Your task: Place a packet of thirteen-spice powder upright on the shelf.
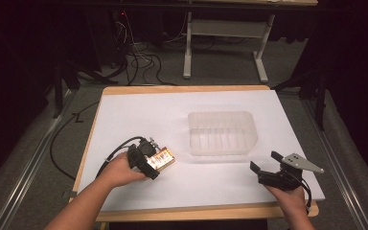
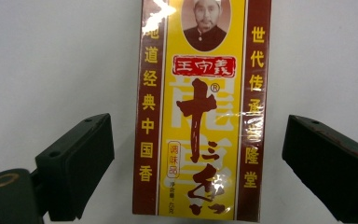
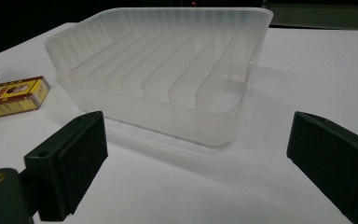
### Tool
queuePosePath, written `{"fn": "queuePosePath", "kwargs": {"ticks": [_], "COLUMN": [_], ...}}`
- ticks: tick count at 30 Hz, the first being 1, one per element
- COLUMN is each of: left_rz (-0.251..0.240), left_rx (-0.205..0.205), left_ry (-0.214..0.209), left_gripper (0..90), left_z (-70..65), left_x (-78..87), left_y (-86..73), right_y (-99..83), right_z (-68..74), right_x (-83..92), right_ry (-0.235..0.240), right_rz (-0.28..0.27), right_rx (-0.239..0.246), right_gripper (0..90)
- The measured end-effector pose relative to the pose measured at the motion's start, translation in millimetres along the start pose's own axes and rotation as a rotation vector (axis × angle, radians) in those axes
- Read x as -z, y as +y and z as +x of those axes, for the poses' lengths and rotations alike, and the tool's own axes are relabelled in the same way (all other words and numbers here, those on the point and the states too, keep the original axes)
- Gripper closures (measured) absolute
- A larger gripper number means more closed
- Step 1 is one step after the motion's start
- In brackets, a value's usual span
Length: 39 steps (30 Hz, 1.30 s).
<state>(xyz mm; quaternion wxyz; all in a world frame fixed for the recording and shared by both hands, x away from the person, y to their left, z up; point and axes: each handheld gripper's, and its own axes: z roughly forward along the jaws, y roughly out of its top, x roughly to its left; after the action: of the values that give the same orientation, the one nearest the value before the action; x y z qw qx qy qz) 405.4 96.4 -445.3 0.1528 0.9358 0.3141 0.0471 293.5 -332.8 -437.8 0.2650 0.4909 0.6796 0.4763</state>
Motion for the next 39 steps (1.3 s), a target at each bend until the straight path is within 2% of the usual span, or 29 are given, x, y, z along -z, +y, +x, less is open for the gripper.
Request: {"fn": "queuePosePath", "kwargs": {"ticks": [4,9,11,13,15,16,19,20,21,22,23,24,25,33,39], "left_rz": [0.015,0.043,0.030,0.027,0.012,0.015,0.004,0.005,0.044,0.043,0.006,-0.013,0.027,-0.064,-0.120], "left_rx": [-0.017,-0.049,-0.034,-0.036,-0.019,-0.010,0.010,0.000,-0.068,-0.074,-0.025,-0.005,-0.077,-0.065,-0.046], "left_ry": [-0.014,-0.010,-0.011,-0.015,-0.022,-0.033,-0.032,-0.028,-0.017,-0.010,-0.010,-0.009,-0.001,-0.018,-0.050], "left_gripper": [16.6,21.1,22.5,25.3,32.1,32.1,32.6,32.8,32.9,32.9,32.9,32.9,32.9,33.1,33.0], "left_z": [-0.4,0.5,0.1,0.8,2.0,3.0,1.1,1.5,6.1,5.7,0.5,-1.7,3.1,-1.2,-3.8], "left_x": [-3.8,-7.2,-7.2,-6.6,-5.5,-5.1,-5.8,-5.3,-2.4,-2.1,-3.9,-4.4,-0.8,11.4,12.2], "left_y": [1.0,1.2,1.2,0.8,-0.2,-0.4,-0.7,-0.8,0.2,0.1,-1.1,-1.6,-0.5,-2.1,-8.7], "right_y": [-0.2,-0.4,-0.4,-0.6,-0.9,-0.9,-1.0,-1.1,-1.2,-1.2,-1.2,-1.3,-1.3,-1.2,-1.5], "right_z": [0.1,0.3,0.4,0.4,0.1,0.1,0.2,0.2,0.2,0.2,0.2,0.2,0.1,0.0,0.0], "right_x": [-0.1,0.0,0.1,-0.2,-0.7,-0.7,-0.8,-0.8,-0.9,-0.9,-0.9,-0.9,-0.8,-0.2,-0.6], "right_ry": [0.000,0.001,0.000,0.001,0.001,0.001,0.000,0.001,0.001,0.001,0.001,0.001,0.002,0.000,0.000], "right_rz": [0.002,0.002,0.002,0.003,0.005,0.005,0.007,0.006,0.006,0.006,0.008,0.007,0.007,0.004,0.006], "right_rx": [-0.003,-0.002,-0.002,-0.005,0.000,0.000,-0.002,-0.002,-0.003,-0.003,-0.004,-0.005,-0.005,-0.007,-0.006], "right_gripper": [5.4,5.5,5.5,5.5,5.5,5.5,5.6,5.6,5.6,5.6,5.6,5.6,5.6,5.6,5.7]}}
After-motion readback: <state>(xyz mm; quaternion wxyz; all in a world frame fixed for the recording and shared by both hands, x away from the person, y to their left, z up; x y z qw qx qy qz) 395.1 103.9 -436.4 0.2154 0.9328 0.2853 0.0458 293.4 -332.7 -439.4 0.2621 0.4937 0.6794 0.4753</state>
